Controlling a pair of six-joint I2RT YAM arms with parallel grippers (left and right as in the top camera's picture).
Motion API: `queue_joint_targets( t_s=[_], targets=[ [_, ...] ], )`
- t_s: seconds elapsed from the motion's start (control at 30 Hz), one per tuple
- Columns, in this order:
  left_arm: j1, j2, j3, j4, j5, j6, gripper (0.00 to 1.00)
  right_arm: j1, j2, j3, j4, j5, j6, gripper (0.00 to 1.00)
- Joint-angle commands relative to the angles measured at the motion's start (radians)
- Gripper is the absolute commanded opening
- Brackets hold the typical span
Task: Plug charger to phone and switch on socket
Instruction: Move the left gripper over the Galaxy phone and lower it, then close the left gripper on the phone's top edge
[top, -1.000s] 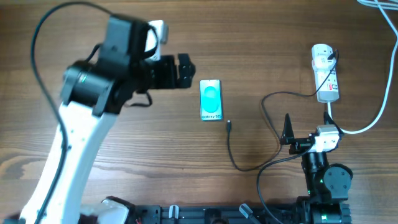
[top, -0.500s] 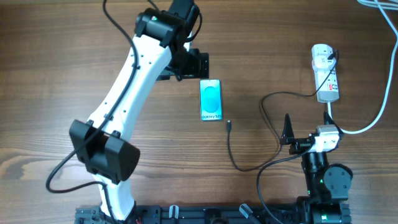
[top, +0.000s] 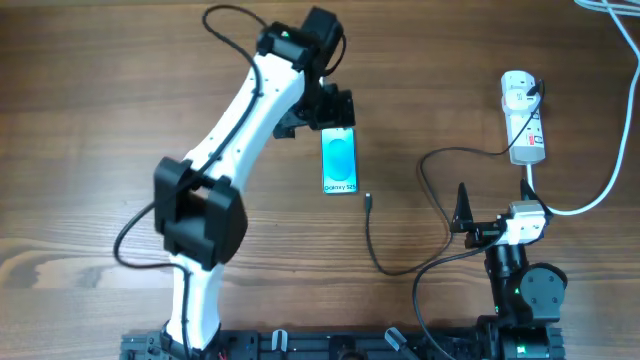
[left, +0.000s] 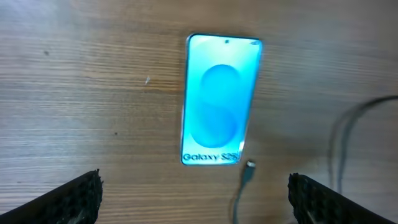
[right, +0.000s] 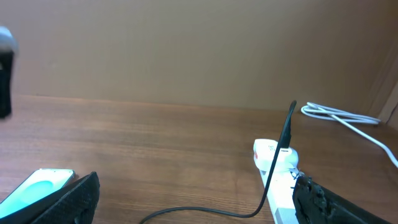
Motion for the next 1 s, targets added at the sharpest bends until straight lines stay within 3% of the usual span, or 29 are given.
queue_joint_targets(
  t_s=[0.0, 0.47, 0.7, 0.97],
  targets=[
    [-0.008, 0.065, -0.013, 0.004, 0.009, -0.033, 1.0, -0.005, -0.006, -0.001, 0.003, 0.01, 0.002, 1.0],
    [-0.032, 0.124, -0.013, 0.099, 0.008, -0.096, 1.0, -0.005, -0.006, -0.001, 0.003, 0.01, 0.002, 1.0],
    [-0.06, 0.138, -0.04, 0.147, 0.006, 0.0, 1.0, -0.005, -0.006, -0.001, 0.003, 0.01, 0.003, 1.0],
    [-0.088, 0.151, -0.123, 0.179, -0.096, -0.032, 1.0, -0.005, -0.006, -0.001, 0.003, 0.01, 0.002, 1.0]
  ],
)
